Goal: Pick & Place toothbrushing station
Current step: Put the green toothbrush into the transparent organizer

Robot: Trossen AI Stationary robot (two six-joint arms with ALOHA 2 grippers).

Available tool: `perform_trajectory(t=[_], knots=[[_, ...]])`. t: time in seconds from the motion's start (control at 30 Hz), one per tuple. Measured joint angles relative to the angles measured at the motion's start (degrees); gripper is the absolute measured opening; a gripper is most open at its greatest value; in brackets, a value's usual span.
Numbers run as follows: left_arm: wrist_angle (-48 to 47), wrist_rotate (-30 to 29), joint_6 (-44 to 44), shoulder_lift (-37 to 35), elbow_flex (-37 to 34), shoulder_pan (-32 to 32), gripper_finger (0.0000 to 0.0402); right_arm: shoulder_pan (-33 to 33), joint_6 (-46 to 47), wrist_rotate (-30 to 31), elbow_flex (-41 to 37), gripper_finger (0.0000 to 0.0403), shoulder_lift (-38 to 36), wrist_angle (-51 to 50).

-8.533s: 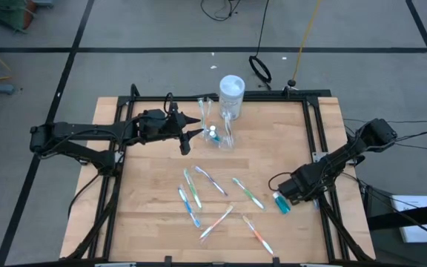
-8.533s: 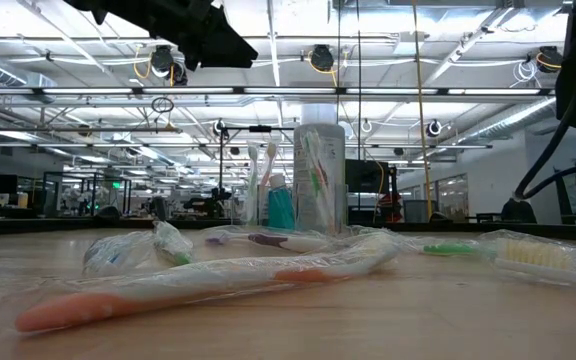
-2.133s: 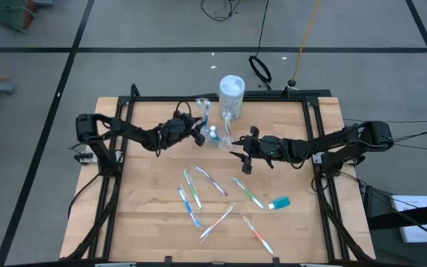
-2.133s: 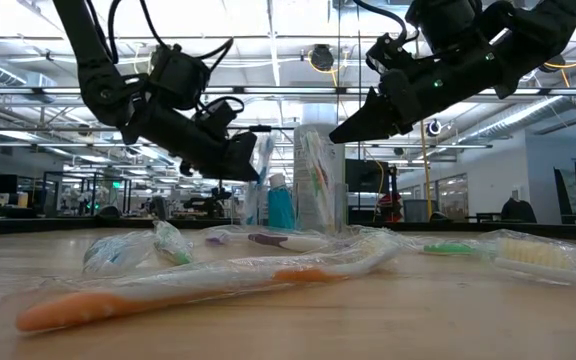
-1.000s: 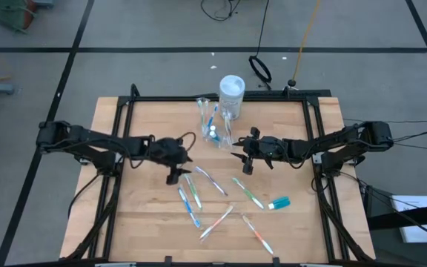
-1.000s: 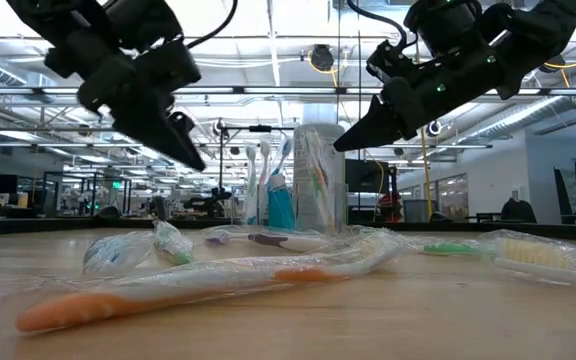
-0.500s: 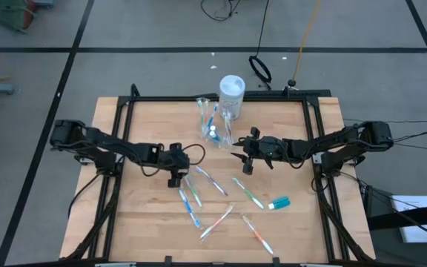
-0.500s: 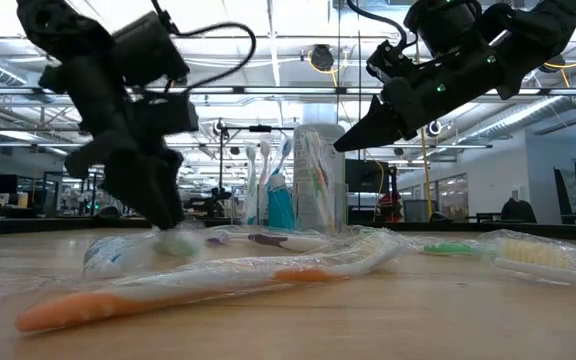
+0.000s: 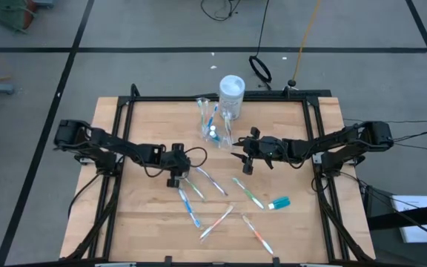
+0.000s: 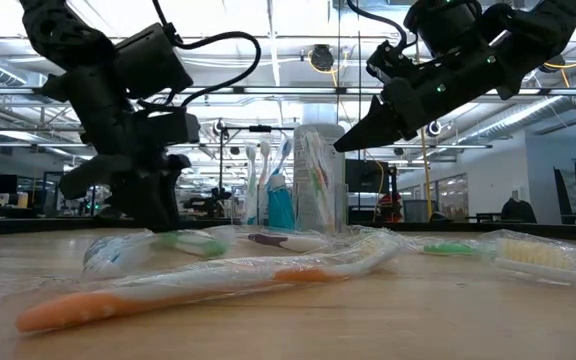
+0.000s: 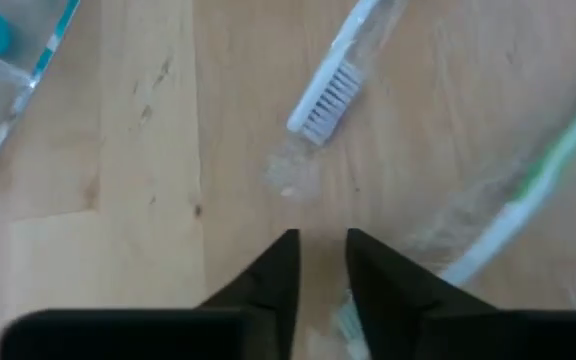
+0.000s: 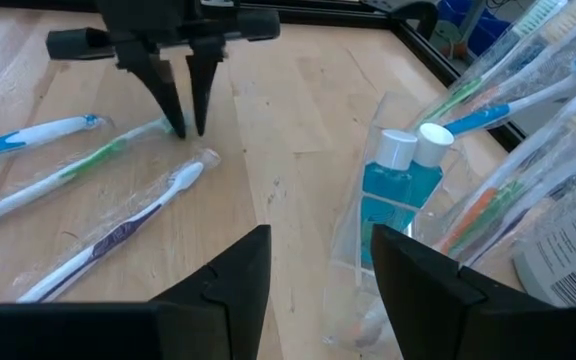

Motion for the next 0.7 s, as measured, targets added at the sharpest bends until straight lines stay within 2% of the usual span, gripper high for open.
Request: perform_trajectory(t=[0.17,0.23,0.3,0.47,0.6,0.7], knots=[[1.1,0.2,4.6,-1.6,0.0,-0.1,0.0013,0.0,0.0,0.0,0.0,0.0164,0.0,-0.1],[2.7,0.0,5.5,-1.7,0.0,-0.1,0.0006,0.0,0.0,0.0,0.0,0.0164,0.0,-0.1],[2.6,0.2,3.7,-2.3,0.0,-0.1,0.0014,0.0,0.0,0.0,0.0,0.0164,0.0,-0.1],[5.1,-0.3,-10.7,-4.1,0.0,-0.1,0.0043,0.0,-0.1,0.0,0.0,0.0164,0.0,-0.1],[-0.2,8.5,-14.0,-6.1,1.0,-0.5,0.0076,0.0,-0.1,0.0,0.0,0.0164,0.0,-0.1],[-2.3,12.1,-15.3,-6.3,1.6,-1.8,0.0107,0.0,-0.4,0.0,0.0,0.0164,0.0,-0.1]])
